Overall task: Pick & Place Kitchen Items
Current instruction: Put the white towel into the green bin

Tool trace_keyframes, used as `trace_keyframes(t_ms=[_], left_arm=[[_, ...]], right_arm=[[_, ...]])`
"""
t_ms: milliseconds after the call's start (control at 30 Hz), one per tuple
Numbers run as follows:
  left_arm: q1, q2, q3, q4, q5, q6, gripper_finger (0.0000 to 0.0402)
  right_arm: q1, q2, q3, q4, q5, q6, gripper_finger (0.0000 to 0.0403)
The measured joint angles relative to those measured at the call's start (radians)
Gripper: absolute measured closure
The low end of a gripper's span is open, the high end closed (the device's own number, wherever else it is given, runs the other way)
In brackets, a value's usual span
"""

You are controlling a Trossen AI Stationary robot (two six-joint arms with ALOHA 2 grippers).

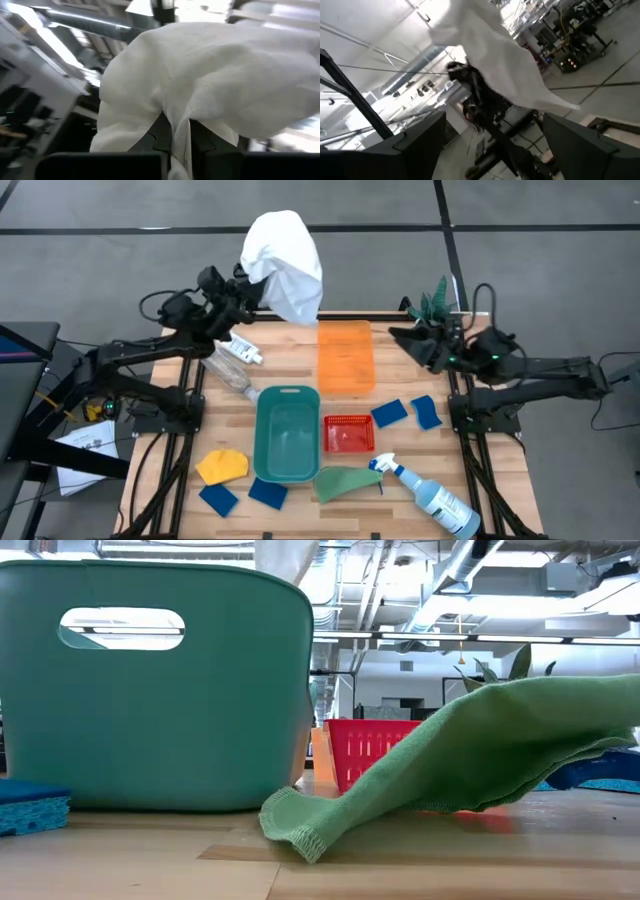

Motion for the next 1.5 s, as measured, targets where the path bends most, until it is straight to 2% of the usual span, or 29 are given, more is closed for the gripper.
trace_keyframes(t_ms=[200,400,533,733,1000,1233,1500], left_arm=[[-0.058,0.077,0.113,-0.001,0.088,0.001,0.0394],[-0.096,0.140,0.164,-0.003,0.097,0.006,0.0394],[-0.110,0.177,0.181,-0.005,0.097,0.001,0.0394],[-0.119,0.192,0.193,-0.002,0.097,-0.001,0.0394],[-0.133,0.185,0.194,-0.032,0.128,-0.002,0.0393],[-0.167,0.186,0.194,-0.160,0.131,-0.002,0.0393],[-0.195,0.185,0.194,-0.249,0.128,-0.003,0.0392]], right_arm=[[-0.040,0.162,0.000,0.194,-0.076,0.000,0.0081],[-0.064,0.342,0.009,0.459,-0.159,0.021,0.0080],[-0.069,0.471,0.075,0.547,-0.254,0.068,0.0065],[-0.074,0.586,0.234,0.548,-0.366,0.037,0.0029],[-0.120,0.596,0.361,0.400,-0.372,-0.059,0.0021],[-0.141,0.597,0.451,0.279,-0.395,-0.144,0.0022],[-0.146,0.596,0.507,0.266,-0.393,-0.188,0.0022]])
